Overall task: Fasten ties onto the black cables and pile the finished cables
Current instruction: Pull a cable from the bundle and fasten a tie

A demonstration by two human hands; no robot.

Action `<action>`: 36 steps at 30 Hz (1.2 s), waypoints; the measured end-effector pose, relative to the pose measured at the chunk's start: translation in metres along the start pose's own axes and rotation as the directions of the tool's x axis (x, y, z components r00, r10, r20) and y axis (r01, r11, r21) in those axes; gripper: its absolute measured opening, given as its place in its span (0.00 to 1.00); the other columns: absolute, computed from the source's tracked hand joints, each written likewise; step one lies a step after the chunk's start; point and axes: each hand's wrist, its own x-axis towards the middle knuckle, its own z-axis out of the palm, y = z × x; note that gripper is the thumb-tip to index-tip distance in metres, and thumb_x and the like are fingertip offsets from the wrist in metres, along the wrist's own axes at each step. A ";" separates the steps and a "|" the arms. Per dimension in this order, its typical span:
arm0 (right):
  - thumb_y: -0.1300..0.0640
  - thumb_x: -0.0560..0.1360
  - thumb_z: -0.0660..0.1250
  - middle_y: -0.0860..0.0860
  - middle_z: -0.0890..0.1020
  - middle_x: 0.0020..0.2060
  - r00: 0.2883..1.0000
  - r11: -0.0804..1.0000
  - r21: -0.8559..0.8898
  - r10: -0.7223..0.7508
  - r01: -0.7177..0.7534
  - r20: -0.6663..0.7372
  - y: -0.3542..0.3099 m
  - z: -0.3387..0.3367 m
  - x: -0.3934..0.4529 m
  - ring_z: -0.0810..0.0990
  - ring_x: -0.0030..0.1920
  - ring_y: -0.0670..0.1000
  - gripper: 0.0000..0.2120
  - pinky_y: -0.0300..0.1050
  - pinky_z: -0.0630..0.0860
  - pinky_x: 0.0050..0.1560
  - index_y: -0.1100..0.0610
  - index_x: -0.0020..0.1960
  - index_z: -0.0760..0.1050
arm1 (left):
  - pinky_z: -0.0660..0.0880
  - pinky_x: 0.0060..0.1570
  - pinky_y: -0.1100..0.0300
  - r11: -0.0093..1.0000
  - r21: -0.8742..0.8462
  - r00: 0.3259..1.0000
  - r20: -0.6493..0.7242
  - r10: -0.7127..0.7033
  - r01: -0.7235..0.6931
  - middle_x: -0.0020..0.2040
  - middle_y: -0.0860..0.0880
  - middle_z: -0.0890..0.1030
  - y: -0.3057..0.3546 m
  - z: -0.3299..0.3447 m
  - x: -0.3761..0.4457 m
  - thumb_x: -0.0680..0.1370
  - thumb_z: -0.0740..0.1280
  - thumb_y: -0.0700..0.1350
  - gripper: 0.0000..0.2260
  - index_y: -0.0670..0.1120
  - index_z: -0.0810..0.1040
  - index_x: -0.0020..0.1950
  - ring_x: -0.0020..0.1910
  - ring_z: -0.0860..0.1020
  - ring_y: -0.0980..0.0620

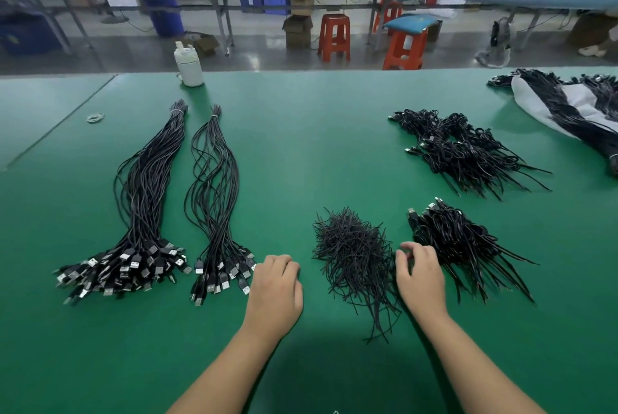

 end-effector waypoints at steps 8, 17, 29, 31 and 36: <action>0.51 0.81 0.62 0.44 0.73 0.48 1.000 1.000 0.005 -0.013 0.013 -0.004 0.001 0.000 -0.001 0.73 0.45 0.37 0.08 0.31 0.65 0.41 0.52 0.57 0.74 | 0.69 0.49 0.53 0.981 -0.072 0.971 -0.143 -0.189 0.181 0.48 0.49 0.78 -0.015 -0.017 0.008 0.72 0.69 0.36 0.08 0.44 0.82 0.49 0.50 0.73 0.47; 0.52 0.81 0.61 0.42 0.74 0.46 1.000 1.000 -0.003 -0.017 0.017 0.013 -0.001 -0.001 -0.003 0.73 0.45 0.37 0.04 0.31 0.65 0.40 0.49 0.52 0.74 | 0.68 0.62 0.46 0.626 0.409 0.626 0.153 -0.764 0.664 0.68 0.38 0.70 -0.120 -0.070 0.044 0.82 0.54 0.61 0.27 0.43 0.69 0.71 0.65 0.67 0.38; 0.52 0.82 0.59 0.43 0.74 0.47 1.000 1.000 -0.016 -0.020 0.020 0.012 -0.001 -0.001 -0.004 0.73 0.44 0.37 0.04 0.31 0.65 0.40 0.49 0.51 0.73 | 0.75 0.46 0.55 0.682 0.432 0.609 0.317 -0.727 0.590 0.52 0.45 0.79 -0.118 -0.080 0.039 0.82 0.55 0.48 0.11 0.46 0.75 0.54 0.48 0.77 0.44; 0.53 0.82 0.59 0.43 0.74 0.46 1.000 1.000 -0.005 -0.023 0.023 0.004 -0.002 -0.001 -0.004 0.73 0.44 0.37 0.05 0.32 0.66 0.39 0.49 0.50 0.73 | 0.74 0.44 0.56 0.692 0.400 0.613 0.326 -0.720 0.600 0.49 0.46 0.80 -0.118 -0.080 0.040 0.81 0.57 0.46 0.10 0.46 0.76 0.53 0.47 0.78 0.44; 0.53 0.82 0.60 0.42 0.74 0.45 1.000 1.000 0.003 -0.024 0.024 0.002 -0.003 -0.002 -0.004 0.74 0.43 0.38 0.04 0.31 0.66 0.39 0.48 0.50 0.73 | 0.66 0.32 0.59 0.722 0.430 0.711 0.223 -0.667 0.542 0.39 0.50 0.75 -0.105 -0.088 0.048 0.78 0.59 0.43 0.05 0.45 0.72 0.44 0.37 0.75 0.49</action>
